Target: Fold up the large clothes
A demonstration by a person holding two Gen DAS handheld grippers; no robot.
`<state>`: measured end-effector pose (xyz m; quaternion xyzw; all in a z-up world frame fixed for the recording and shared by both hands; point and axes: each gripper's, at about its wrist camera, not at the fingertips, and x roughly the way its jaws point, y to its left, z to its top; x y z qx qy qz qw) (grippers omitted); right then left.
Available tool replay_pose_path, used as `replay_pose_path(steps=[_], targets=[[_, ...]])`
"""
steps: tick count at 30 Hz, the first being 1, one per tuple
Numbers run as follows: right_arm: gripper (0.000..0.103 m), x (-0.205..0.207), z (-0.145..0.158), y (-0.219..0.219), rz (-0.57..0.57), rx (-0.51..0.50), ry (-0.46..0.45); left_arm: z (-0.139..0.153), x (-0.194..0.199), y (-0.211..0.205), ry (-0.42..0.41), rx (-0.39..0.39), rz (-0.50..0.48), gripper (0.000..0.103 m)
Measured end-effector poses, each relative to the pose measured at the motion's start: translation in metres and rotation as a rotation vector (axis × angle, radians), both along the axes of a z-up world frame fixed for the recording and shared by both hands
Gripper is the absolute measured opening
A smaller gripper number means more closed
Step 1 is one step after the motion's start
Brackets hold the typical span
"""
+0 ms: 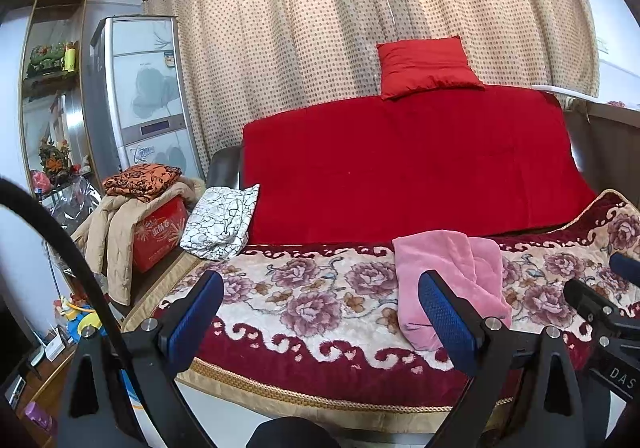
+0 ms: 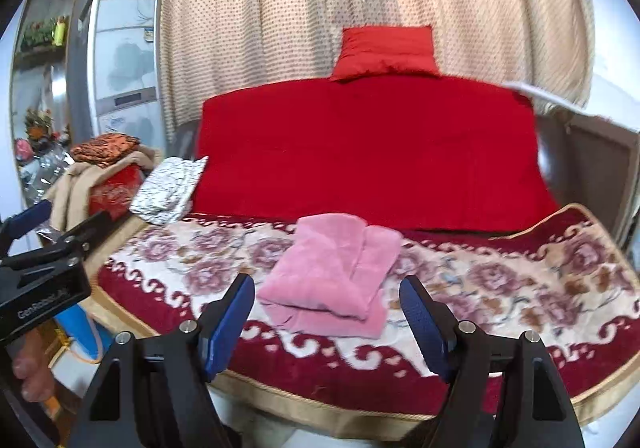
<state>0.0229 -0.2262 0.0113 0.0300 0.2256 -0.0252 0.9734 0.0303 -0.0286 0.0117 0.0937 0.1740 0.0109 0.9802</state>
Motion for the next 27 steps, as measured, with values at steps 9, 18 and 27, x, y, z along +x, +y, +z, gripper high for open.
replay_pose_path(steps=[9,18,27], targets=[[0.078,-0.009,0.008,0.0,-0.025,-0.036,-0.036,0.0,-0.006,-0.008,-0.017,0.013,-0.021,0.098],[0.078,-0.009,0.008,0.001,-0.032,-0.041,-0.039,0.002,-0.008,-0.01,-0.031,0.011,-0.032,0.098],[0.078,-0.013,0.011,0.009,-0.056,-0.087,-0.057,0.003,-0.011,-0.008,-0.036,0.001,-0.028,0.098]])
